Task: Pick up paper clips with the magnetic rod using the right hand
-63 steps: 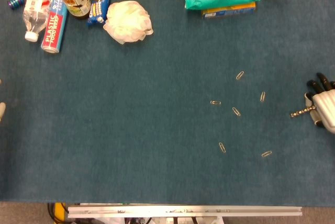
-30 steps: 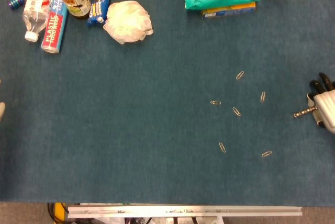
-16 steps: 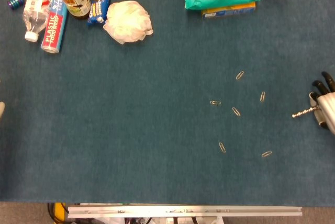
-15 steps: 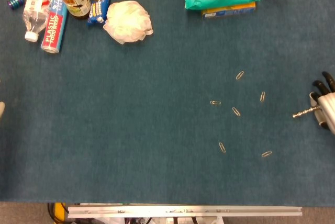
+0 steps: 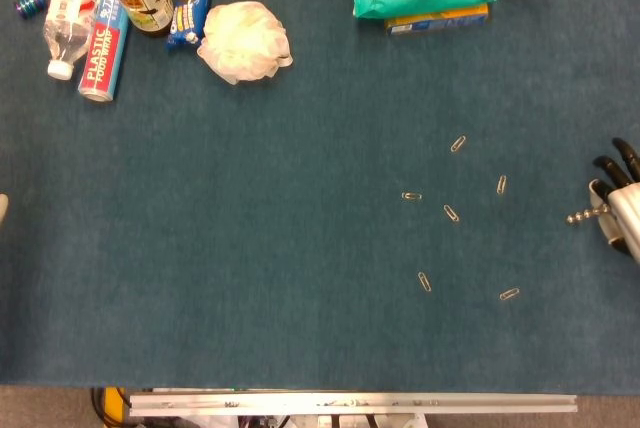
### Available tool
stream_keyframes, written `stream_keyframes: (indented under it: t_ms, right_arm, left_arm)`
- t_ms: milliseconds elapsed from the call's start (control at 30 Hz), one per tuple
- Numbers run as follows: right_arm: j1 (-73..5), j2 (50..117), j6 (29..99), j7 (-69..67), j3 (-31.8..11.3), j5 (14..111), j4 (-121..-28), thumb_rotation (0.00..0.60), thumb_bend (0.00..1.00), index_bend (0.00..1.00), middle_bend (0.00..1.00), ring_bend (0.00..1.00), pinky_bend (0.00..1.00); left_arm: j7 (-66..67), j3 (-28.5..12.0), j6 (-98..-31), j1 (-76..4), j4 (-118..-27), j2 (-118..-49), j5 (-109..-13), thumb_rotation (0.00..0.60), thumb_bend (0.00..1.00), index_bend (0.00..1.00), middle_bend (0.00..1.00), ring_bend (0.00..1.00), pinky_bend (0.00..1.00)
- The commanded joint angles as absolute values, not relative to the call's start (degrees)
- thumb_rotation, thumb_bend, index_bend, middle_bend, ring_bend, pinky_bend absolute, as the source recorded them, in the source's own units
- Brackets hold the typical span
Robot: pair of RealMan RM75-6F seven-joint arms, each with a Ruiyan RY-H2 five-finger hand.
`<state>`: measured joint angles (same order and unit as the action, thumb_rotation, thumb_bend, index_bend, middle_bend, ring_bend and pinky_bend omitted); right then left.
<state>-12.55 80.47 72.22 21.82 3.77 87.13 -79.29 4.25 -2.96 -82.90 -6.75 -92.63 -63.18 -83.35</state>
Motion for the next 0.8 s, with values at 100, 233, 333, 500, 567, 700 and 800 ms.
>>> stream_keyframes:
  t_ms: [100,233,333,500,567,700,800]
  right_arm:
    - [-12.5,80.2,72.7,22.4,3.8,87.9,-80.1,0.6,0.39,0.52,0.26,0.07,0.27]
    - [-12.6,79.9,72.9,23.6,3.6,88.4,-81.2,0.6,0.39,0.52,0.26,0.07,0.27]
    - [-12.9,79.7,72.8,24.5,3.3,88.5,-82.1,0.6,0.39,0.52,0.26,0.07,0.27]
    - [-13.7,79.2,72.2,26.1,2.5,88.3,-83.9,0.6,0.39,0.52,0.26,0.07,0.27]
    - [-14.3,79.0,71.7,27.1,1.9,88.1,-84.8,0.6,0.39,0.52,0.26,0.07,0.27]
    - [-15.7,78.6,70.4,29.5,0.7,87.4,-87.1,0.6,0.39,0.52,0.26,0.07,0.27]
    - [-16.7,78.6,69.1,31.5,-0.3,86.3,-88.5,0.6,0.39,0.52,0.26,0.07,0.27]
  left_arm:
    - [3.9,-2.9,-83.3,-6.5,-92.7,-63.1,-83.5,0.6,0.26,0.37,0.33,0.29,0.54]
    - [3.6,-2.9,-83.6,-6.4,-92.6,-63.0,-83.8,0.6,0.26,0.37,0.33,0.29,0.54]
    - [3.5,-2.9,-83.8,-6.4,-92.6,-63.0,-83.9,0.6,0.26,0.37,0.33,0.29,0.54]
    - [3.2,-3.0,-83.8,-6.3,-92.5,-62.9,-83.8,0.6,0.26,0.37,0.33,0.29,0.54]
    - [3.2,-3.0,-83.8,-6.3,-92.6,-62.8,-83.8,0.6,0.26,0.37,0.33,0.29,0.54]
    - [3.0,-3.0,-83.9,-6.2,-92.5,-62.8,-83.9,0.6,0.26,0.37,0.33,0.29,0.54]
    - [2.9,-3.0,-84.0,-6.2,-92.5,-62.8,-84.0,0.6,0.26,0.37,0.33,0.29,0.54]
